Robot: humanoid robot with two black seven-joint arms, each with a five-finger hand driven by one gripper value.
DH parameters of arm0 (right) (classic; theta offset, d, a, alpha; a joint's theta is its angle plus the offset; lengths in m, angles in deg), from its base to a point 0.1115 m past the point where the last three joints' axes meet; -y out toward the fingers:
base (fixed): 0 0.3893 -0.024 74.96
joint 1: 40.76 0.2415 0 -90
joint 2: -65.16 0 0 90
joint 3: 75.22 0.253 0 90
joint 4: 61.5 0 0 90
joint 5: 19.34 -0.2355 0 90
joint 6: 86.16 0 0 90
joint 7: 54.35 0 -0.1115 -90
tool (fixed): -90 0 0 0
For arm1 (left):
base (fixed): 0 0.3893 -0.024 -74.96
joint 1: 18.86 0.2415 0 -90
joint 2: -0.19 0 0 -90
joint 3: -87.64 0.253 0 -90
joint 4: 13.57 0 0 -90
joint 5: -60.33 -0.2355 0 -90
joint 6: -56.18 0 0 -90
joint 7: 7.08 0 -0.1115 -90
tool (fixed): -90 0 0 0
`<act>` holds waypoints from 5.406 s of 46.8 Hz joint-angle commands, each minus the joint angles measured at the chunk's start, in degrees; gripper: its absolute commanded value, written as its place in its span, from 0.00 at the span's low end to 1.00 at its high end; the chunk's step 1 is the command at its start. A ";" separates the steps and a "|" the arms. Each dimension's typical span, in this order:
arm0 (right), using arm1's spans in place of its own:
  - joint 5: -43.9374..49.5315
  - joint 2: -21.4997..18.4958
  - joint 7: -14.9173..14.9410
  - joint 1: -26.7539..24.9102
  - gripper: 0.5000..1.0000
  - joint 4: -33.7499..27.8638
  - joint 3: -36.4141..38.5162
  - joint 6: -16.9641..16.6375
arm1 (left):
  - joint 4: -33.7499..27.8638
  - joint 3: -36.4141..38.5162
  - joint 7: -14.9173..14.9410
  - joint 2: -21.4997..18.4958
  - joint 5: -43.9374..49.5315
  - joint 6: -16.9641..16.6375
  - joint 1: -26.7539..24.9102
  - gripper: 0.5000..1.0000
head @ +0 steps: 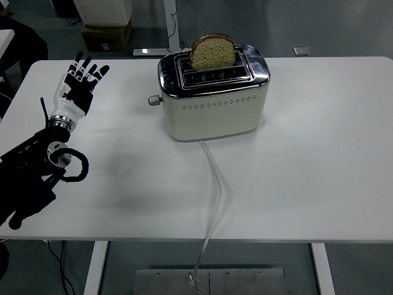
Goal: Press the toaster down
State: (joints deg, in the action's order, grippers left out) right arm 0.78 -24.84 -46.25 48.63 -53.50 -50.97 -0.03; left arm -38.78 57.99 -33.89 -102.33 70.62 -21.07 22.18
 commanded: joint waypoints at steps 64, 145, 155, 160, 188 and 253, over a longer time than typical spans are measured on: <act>0.00 0.00 -0.01 -0.01 1.00 0.00 0.00 0.00 | -0.10 1.00 2.46 -11.21 -36.73 4.21 -0.35 1.00; 0.00 0.00 -0.01 -0.01 1.00 0.00 0.00 0.00 | -29.37 3.46 6.06 -23.60 -79.81 4.39 -2.02 1.00; 0.00 0.00 -0.01 -0.01 1.00 0.00 0.00 0.00 | -29.46 3.63 6.06 -23.51 -80.42 4.57 -1.84 1.00; 0.00 0.00 -0.01 -0.01 1.00 0.00 0.00 0.00 | -29.63 3.63 5.98 -23.60 -80.42 5.62 -1.84 1.00; 0.00 0.00 -0.01 -0.01 1.00 0.00 0.00 0.00 | -31.83 3.72 6.06 -23.51 -82.97 6.32 -1.76 1.00; 0.00 0.00 -0.01 -0.01 1.00 0.00 0.00 0.00 | -32.09 5.74 6.06 -23.43 -84.56 6.24 -5.45 1.00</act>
State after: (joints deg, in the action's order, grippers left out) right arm 0.78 -24.84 -46.27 48.62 -53.50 -50.96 -0.02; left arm -70.96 63.72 -28.20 -125.85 -14.61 -14.74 16.84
